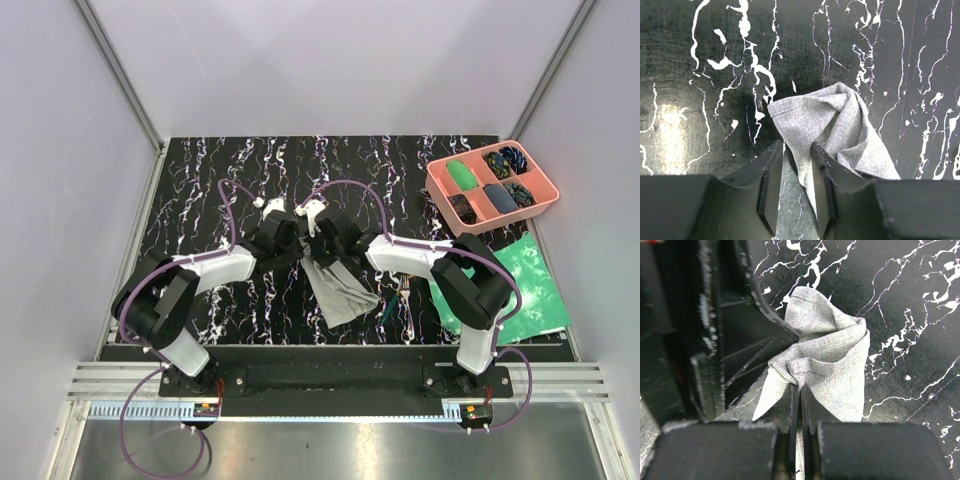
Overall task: Fold the napkin into a case and place the utensils inside
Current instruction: Stuff the top corner of the smaller-rectangle-folded napkin into the folded napkin.
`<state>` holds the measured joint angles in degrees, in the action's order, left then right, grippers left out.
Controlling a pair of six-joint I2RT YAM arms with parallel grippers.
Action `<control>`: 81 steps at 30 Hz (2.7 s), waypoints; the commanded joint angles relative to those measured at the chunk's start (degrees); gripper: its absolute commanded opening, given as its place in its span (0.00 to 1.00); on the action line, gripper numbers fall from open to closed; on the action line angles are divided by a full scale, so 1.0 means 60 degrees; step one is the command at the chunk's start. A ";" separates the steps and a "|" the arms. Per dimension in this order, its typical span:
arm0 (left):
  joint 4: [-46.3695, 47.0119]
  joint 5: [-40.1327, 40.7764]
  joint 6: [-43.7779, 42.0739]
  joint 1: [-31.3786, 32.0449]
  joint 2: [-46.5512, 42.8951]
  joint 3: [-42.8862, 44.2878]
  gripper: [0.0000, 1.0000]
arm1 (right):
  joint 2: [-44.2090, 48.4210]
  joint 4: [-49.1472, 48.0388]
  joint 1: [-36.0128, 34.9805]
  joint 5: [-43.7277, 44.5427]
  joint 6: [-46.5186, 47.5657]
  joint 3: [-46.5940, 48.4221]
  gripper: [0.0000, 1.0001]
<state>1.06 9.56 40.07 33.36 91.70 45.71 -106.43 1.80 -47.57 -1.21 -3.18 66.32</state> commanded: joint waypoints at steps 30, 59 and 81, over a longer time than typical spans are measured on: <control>-0.0572 -0.0568 -0.0454 -0.0038 0.0830 0.1302 0.23 | -0.0118 0.0432 0.0267 -0.0501 -0.0568 0.0708 0.00; -0.0045 -0.0700 -0.0512 -0.0067 -0.0459 0.0584 0.00 | -0.0894 0.1208 0.0370 -0.0297 -0.1125 0.1265 0.00; 0.0541 -0.1447 -0.0146 -0.0170 -0.0503 0.0116 0.00 | -0.1246 0.1530 0.0502 -0.0809 -0.2721 0.2319 0.00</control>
<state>0.84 2.70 37.91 32.49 91.09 47.88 -114.63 12.10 -45.08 -4.23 -15.57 77.25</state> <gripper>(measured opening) 0.005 0.014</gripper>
